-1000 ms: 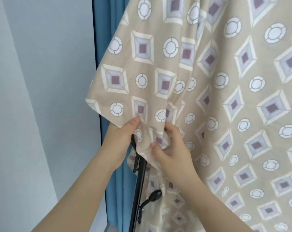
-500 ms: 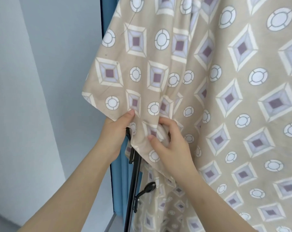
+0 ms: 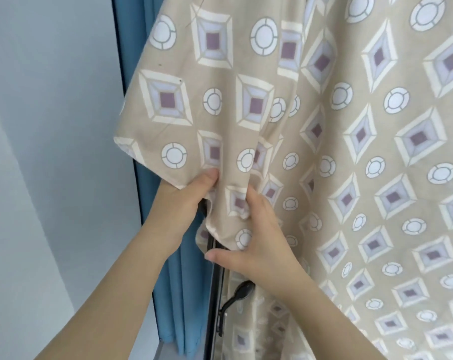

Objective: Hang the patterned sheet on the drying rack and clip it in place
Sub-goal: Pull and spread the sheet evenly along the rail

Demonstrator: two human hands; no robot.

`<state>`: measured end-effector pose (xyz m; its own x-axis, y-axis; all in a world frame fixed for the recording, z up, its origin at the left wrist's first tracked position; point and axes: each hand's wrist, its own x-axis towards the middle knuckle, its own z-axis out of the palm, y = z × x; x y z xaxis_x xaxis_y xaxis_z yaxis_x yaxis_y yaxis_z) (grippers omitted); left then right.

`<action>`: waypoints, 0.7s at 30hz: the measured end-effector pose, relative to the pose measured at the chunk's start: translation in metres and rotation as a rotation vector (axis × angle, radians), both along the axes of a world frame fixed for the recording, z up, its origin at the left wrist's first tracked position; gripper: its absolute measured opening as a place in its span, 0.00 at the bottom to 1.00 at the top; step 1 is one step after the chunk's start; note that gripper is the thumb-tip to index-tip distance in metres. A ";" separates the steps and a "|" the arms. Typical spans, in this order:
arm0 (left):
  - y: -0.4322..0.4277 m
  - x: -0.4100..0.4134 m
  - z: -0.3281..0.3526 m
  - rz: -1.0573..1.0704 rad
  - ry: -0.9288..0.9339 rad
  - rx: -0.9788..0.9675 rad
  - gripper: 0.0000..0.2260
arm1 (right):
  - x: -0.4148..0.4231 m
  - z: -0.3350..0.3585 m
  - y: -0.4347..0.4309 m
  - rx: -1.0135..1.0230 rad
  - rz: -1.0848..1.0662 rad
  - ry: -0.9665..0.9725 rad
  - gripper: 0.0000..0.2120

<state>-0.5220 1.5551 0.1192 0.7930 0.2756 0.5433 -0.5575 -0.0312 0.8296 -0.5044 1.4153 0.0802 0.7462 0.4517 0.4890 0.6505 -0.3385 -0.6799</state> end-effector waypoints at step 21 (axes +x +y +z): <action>0.060 0.019 -0.051 -0.495 0.167 0.512 0.03 | -0.067 -0.015 0.056 0.277 -0.928 -0.011 0.17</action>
